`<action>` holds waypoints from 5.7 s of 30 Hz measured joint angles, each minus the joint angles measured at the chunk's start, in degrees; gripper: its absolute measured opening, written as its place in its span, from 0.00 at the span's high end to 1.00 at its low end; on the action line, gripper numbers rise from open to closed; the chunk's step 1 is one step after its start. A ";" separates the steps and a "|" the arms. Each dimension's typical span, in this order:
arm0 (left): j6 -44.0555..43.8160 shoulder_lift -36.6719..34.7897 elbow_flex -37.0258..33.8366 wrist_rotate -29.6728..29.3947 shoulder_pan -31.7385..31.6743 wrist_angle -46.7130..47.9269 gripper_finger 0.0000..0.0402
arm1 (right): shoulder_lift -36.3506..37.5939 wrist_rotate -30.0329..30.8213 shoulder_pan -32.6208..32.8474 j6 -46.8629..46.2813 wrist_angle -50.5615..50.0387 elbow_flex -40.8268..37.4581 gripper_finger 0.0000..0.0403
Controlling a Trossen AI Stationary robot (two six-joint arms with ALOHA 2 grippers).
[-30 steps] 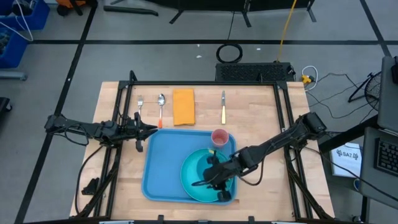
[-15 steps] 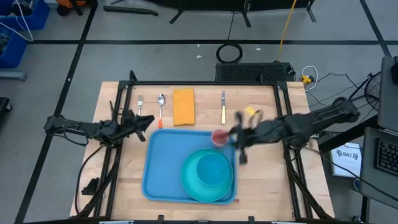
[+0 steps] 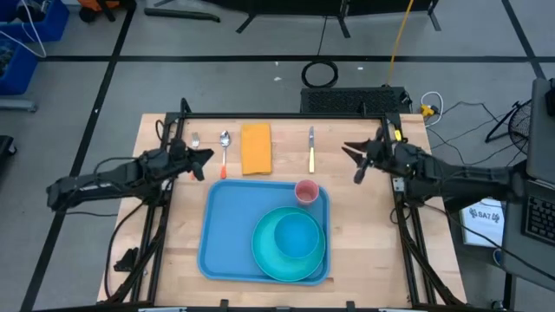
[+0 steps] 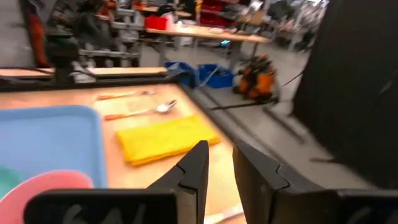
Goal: Set up tray
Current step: Put the yellow napkin on the blue serving tray to the left of the light blue plate
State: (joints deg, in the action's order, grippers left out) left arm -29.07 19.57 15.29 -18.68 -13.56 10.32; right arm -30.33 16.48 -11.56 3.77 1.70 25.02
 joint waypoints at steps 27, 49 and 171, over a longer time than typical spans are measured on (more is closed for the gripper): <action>8.17 14.48 0.02 10.29 -9.80 -11.96 0.83 | 8.85 -11.59 -15.86 -8.10 21.54 -23.51 0.84; 3.23 41.08 6.87 36.69 -38.37 -18.25 0.80 | 8.79 -10.57 -15.75 -12.36 22.06 -23.68 0.84; 19.83 48.55 40.70 18.89 -9.06 12.47 1.00 | 8.78 -10.70 -15.72 -12.54 23.56 -23.74 0.84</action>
State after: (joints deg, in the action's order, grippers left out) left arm -9.24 68.12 55.99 0.21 -22.62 22.79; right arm -21.55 5.78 -27.28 -8.77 25.26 1.28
